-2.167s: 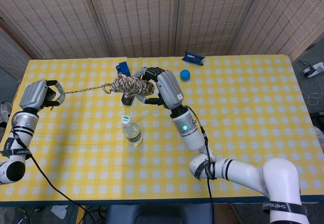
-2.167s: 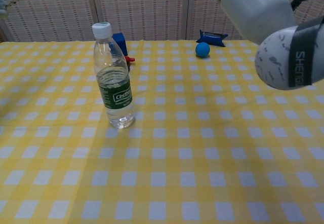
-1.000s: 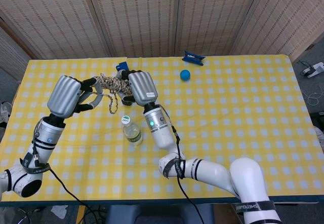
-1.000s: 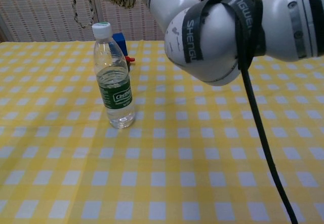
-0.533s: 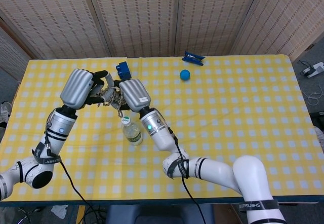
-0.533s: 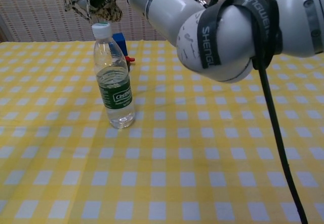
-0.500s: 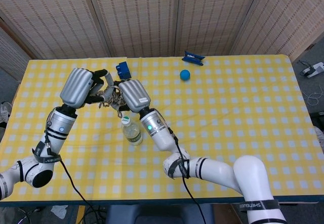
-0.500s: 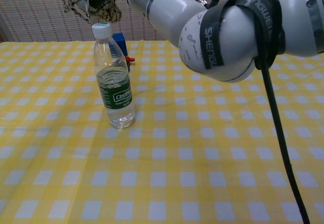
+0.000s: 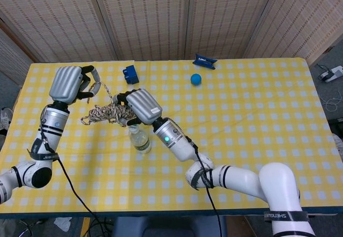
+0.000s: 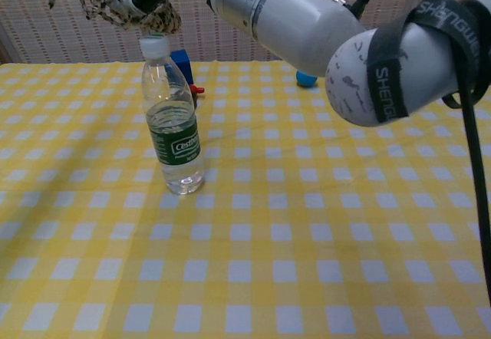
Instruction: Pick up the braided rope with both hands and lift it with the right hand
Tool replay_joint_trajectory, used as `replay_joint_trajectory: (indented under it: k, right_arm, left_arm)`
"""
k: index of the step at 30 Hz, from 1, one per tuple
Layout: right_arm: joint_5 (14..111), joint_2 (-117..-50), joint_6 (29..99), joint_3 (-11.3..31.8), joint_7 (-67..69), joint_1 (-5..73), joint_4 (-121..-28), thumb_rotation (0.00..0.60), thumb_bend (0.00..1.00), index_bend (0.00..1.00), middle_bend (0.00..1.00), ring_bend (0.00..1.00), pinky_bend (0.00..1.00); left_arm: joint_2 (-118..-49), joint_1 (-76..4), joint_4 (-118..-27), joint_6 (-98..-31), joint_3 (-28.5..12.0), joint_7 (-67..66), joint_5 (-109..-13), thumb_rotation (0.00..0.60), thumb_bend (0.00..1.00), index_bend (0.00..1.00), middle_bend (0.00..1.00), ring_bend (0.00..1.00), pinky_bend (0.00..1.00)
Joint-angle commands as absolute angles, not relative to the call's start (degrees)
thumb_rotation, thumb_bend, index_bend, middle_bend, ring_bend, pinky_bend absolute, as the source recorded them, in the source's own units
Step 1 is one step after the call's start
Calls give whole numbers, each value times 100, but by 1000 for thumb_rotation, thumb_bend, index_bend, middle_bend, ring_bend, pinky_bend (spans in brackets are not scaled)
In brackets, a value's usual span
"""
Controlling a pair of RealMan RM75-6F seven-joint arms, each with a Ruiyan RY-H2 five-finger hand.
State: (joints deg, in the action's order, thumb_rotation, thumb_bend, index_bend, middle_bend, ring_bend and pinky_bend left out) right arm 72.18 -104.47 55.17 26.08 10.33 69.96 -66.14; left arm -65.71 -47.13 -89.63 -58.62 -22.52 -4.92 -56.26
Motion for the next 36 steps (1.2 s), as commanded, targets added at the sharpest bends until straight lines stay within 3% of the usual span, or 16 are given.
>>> replay_joint_trajectory:
  k: [1, 18, 36]
  right_arm:
    - [7460, -10375, 5790, 2527, 1291, 6859, -6695, 600, 357, 815, 688, 512, 492]
    - [7757, -10361, 6699, 2598, 1835, 6480, -6702, 600, 357, 821, 693, 521, 492]
    - [7657, -10489, 6830, 2685, 1758, 6439, -6517, 600, 356, 826, 696, 521, 492]
  left_arm:
    - [-6509, -4650, -8856, -5636, -2168, -566, -5308, 600, 396, 741, 1000, 993, 1000]
    - [-6218, -4192, -9004, -5350, -1657, -502, -5202, 600, 397, 741, 1000, 993, 1000]
    - [-6039, -3884, -9209, -5398, -1360, -510, -5522, 600, 396, 735, 1000, 981, 1000]
